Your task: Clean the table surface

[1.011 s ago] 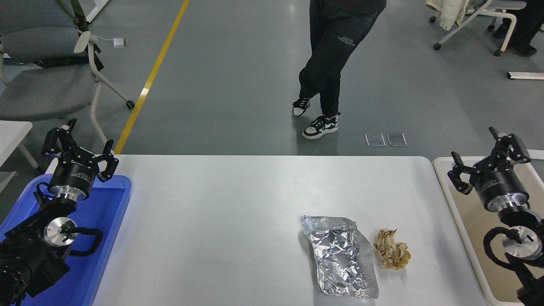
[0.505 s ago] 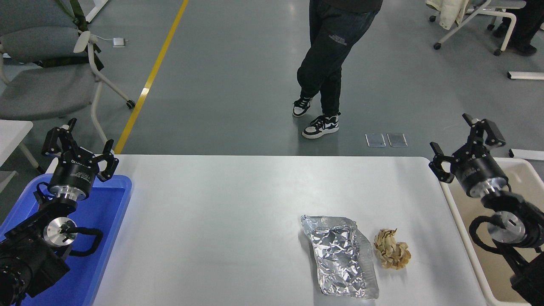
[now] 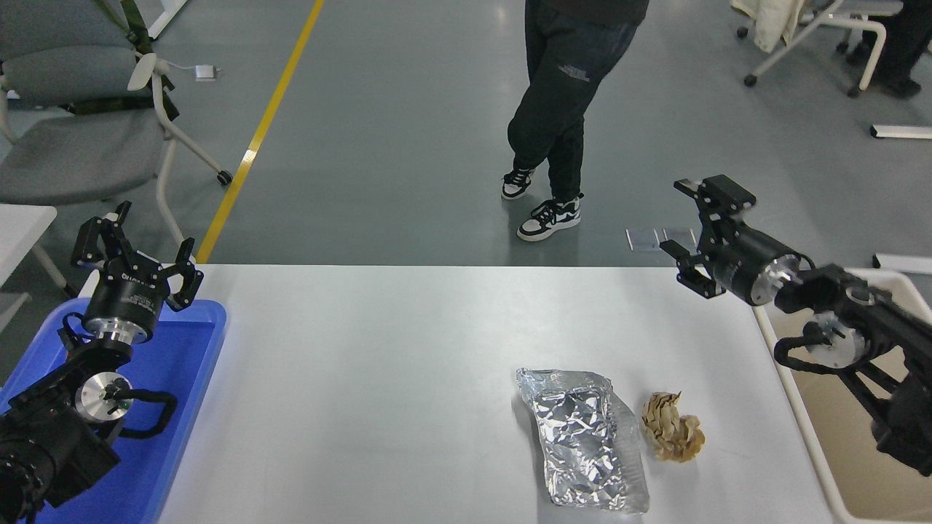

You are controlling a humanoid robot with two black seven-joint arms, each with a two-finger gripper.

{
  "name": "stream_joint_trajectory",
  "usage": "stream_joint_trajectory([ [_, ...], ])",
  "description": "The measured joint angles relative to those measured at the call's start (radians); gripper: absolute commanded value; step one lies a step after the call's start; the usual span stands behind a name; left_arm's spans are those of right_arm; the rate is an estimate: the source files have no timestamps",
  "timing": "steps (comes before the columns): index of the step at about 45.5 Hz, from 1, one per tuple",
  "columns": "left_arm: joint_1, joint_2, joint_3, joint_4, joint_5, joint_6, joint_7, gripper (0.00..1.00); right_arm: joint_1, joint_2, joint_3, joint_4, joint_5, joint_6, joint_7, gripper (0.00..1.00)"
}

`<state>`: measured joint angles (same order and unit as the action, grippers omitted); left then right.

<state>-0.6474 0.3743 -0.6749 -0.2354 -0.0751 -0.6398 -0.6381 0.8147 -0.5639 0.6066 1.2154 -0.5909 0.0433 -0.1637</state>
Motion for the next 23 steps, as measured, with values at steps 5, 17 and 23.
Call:
stream_joint_trajectory([
  [5,0.0,0.0,0.0,0.0,0.0,0.0,0.0,1.0,0.111,0.002,-0.143,0.024,-0.082,0.011,-0.046,1.0],
  [17,0.0,0.0,0.0,0.0,0.0,-0.001,0.0,1.0,0.324,0.058,-0.439,0.043,-0.296,0.085,-0.09,1.0],
  [23,0.0,0.0,0.0,0.0,0.0,-0.001,0.0,1.0,0.397,0.09,-0.572,0.045,-0.396,0.108,-0.097,1.0],
])
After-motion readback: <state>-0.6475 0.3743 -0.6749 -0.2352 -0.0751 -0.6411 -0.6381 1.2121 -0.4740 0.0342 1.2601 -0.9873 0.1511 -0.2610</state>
